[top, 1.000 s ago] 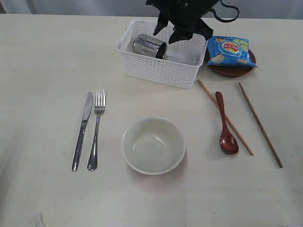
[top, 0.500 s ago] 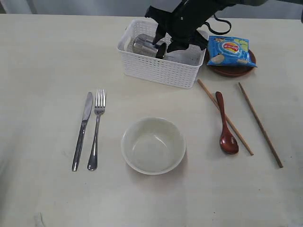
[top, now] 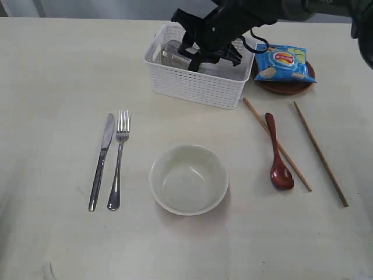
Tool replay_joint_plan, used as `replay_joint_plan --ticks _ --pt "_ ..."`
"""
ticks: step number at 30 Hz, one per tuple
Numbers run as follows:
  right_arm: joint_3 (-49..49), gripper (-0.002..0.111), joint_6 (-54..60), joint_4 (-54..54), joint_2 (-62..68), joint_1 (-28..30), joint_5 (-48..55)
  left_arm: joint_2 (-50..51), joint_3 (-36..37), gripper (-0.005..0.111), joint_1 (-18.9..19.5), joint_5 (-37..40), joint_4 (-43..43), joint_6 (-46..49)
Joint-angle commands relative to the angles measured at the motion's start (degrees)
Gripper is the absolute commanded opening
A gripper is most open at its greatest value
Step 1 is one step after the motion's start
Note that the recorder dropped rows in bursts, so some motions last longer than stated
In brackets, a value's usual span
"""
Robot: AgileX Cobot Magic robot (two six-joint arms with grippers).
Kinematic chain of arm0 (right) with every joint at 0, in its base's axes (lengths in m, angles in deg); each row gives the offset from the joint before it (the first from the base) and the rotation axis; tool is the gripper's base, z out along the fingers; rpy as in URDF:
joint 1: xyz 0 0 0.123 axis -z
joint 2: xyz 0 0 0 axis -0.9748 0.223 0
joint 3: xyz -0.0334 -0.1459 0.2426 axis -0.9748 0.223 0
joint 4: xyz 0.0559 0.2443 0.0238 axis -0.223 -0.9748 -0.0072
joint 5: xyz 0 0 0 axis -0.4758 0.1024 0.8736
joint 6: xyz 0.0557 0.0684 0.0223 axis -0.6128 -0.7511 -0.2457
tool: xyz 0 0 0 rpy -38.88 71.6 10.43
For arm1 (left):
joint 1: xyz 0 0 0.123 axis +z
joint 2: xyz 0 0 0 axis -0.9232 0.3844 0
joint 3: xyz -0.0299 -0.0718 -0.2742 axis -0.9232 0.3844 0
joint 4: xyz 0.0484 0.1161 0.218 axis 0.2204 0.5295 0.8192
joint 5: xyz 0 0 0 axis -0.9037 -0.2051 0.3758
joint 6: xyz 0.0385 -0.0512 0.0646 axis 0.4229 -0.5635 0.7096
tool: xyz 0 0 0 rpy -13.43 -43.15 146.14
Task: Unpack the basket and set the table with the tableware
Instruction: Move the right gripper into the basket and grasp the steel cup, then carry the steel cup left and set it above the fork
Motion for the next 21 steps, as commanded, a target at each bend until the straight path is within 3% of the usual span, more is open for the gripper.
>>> replay_joint_plan --ticks 1,5,14,21 --pt "-0.1 0.025 1.5 -0.2 -0.5 -0.9 -3.5 -0.2 0.2 0.0 0.2 -0.5 0.0 0.2" --pt "-0.1 -0.001 5.5 -0.2 -2.4 -0.9 -3.3 -0.2 0.2 0.0 0.2 -0.5 0.0 0.2" --pt "-1.7 -0.001 6.4 6.4 -8.6 -0.9 3.5 -0.2 0.2 0.0 0.2 -0.5 0.0 0.2" --pt "-13.6 -0.001 8.6 12.0 -10.2 -5.2 15.1 -0.2 0.2 0.0 0.2 -0.5 0.0 0.2"
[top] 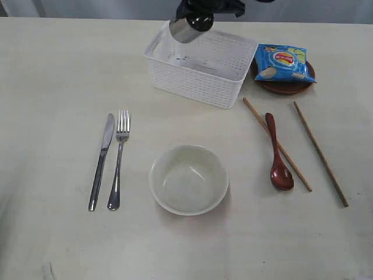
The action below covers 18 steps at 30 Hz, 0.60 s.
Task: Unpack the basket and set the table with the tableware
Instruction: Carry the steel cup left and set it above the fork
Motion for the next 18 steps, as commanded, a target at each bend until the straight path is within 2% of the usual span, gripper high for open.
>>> replay_joint_plan --ticks 1,9,18 --pt "-8.8 -0.001 1.2 4.2 -1.3 -4.0 6.4 -0.2 0.2 0.0 0.2 -0.5 0.0 0.2" --pt "-26.1 -0.001 0.4 17.6 5.6 -13.9 22.3 -0.2 0.2 0.0 0.2 -0.5 0.0 0.2" --pt "-33.2 -0.001 -0.9 24.9 12.3 -21.3 28.0 -0.2 0.2 0.0 0.2 -0.5 0.0 0.2"
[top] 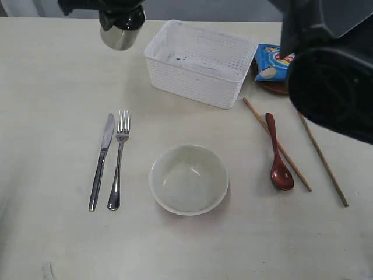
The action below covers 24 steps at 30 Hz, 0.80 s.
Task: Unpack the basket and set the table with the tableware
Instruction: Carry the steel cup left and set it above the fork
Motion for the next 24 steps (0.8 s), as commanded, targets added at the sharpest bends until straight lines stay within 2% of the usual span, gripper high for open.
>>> replay_joint_plan --ticks 1,11,17,24 --pt "-2.0 -0.001 -0.1 4.5 2.6 -2.8 2.3 -0.2 0.2 0.0 0.2 -0.5 0.0 0.2" --pt "-2.0 -0.001 0.6 6.0 9.2 -3.4 2.3 -0.2 0.2 0.0 0.2 -0.5 0.0 0.2" --pt "-2.0 -0.001 0.6 9.4 10.6 -3.3 2.3 -0.2 0.2 0.0 0.2 -0.5 0.0 0.2" --pt "-2.0 0.0 1.0 8.5 11.1 -3.3 2.3 -0.2 0.2 0.0 0.2 -0.5 0.0 0.2"
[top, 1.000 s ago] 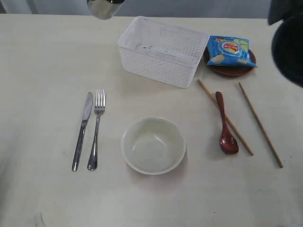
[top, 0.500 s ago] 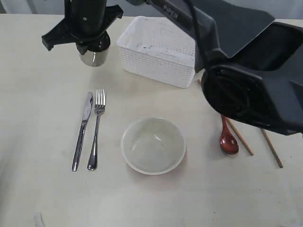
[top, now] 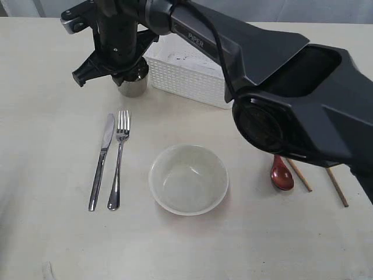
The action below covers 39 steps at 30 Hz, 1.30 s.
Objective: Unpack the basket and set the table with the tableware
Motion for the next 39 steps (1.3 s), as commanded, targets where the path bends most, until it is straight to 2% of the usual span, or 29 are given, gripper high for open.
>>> replay_joint_plan --ticks 1,13,14,16,17,18,19,21,22,24,28,33,34,35,37,38,39 --pt "-0.5 0.0 1.4 -0.7 0.2 0.3 -0.2 -0.2 0.2 0.0 0.2 -0.5 0.0 0.2" --pt "-0.5 0.002 2.9 -3.5 1.0 0.3 -0.2 -0.2 0.2 0.0 0.2 -0.5 0.0 0.2" --pt "-0.5 0.005 2.9 -3.5 1.0 0.3 -0.2 -0.2 0.2 0.0 0.2 -0.5 0.0 0.2" --pt "-0.5 0.019 2.9 -3.5 1.2 0.3 -0.2 -0.2 0.2 0.0 0.2 -0.5 0.0 0.2" --pt "-0.5 0.028 2.9 -3.5 1.4 0.3 -0.2 -0.2 0.2 0.0 0.2 -0.5 0.0 0.2" --pt "-0.5 0.043 2.8 -3.5 1.6 0.3 -0.2 -0.2 0.2 0.0 0.2 -0.5 0.0 0.2" --pt "-0.5 0.045 2.1 -3.5 1.6 0.3 -0.7 -0.2 0.2 0.0 0.2 -0.5 0.0 0.2" --pt "-0.5 0.041 1.4 -3.2 1.6 0.3 -2.2 -0.2 0.2 0.0 0.2 -0.5 0.0 0.2" --pt "-1.0 0.035 1.8 -2.8 1.5 0.3 -2.9 -0.2 0.2 0.0 0.2 -0.5 0.0 0.2" --pt "-2.8 0.033 2.3 -2.8 1.5 0.3 -2.9 -0.2 0.2 0.0 0.2 -0.5 0.0 0.2" --pt "-8.1 0.043 2.8 -2.8 1.5 0.3 -2.0 -0.2 0.2 0.0 0.2 -0.5 0.0 0.2" --pt "-8.7 0.042 -0.1 2.7 -2.1 0.4 -0.2 -0.2 0.2 0.0 0.2 -0.5 0.0 0.2" --pt "-8.7 0.039 -0.2 3.5 -2.8 0.6 -0.2 -0.2 0.2 0.0 0.2 -0.5 0.0 0.2" --pt "-8.3 0.031 -0.2 3.2 -3.8 0.9 -0.2 -0.2 0.2 0.0 0.2 -0.5 0.0 0.2" --pt "-6.8 0.007 2.7 -0.7 -5.9 1.6 -0.2 -0.2 0.2 0.0 0.2 -0.5 0.0 0.2" --pt "-6.1 0.0 3.1 -1.4 -6.9 1.6 -0.2 -0.2 0.2 0.0 0.2 -0.5 0.0 0.2" --pt "-5.8 0.0 2.7 0.3 -7.7 1.6 -0.2 -0.2 0.2 0.0 0.2 -0.5 0.0 0.2"
